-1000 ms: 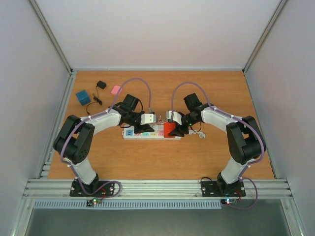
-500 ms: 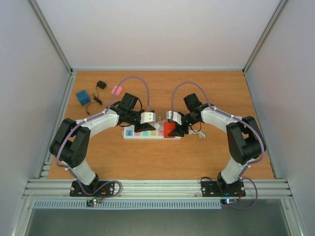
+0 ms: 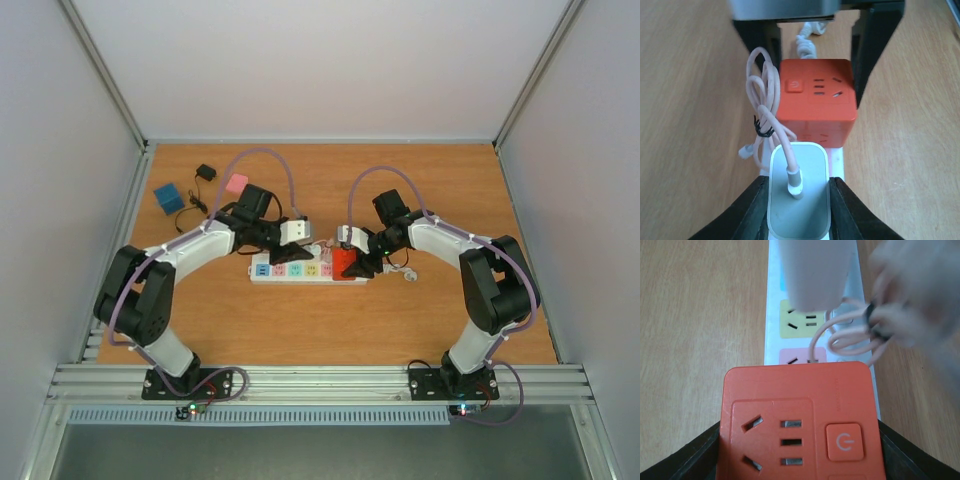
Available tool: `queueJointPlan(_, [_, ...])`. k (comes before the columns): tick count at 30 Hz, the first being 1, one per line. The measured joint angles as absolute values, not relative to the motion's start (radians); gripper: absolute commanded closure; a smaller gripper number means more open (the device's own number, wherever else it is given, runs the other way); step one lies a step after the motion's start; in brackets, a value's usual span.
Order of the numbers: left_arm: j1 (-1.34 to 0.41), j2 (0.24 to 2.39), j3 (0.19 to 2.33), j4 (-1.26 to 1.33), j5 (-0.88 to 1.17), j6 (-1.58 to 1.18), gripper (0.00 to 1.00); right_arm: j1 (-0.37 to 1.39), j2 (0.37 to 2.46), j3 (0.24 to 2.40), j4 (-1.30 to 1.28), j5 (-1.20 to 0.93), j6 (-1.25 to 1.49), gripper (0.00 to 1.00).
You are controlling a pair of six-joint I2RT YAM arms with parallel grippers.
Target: Pull the plug off the socket
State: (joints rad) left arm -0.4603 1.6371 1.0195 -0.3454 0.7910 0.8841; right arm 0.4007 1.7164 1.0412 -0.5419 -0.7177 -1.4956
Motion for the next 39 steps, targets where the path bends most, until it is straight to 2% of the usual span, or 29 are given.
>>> queueJointPlan(18, [-0.154,1.615,1.135,-0.463,0.763,0.744,0.8,0.403,1.733,1.063,-0.554,-0.716,-1.497,0.63])
queueJointPlan(39, [0.08,1.999,1.446,-0.646,0.726,0.604,0.77,0.403,1.743,1.079,-0.569,-0.707,-1.501,0.63])
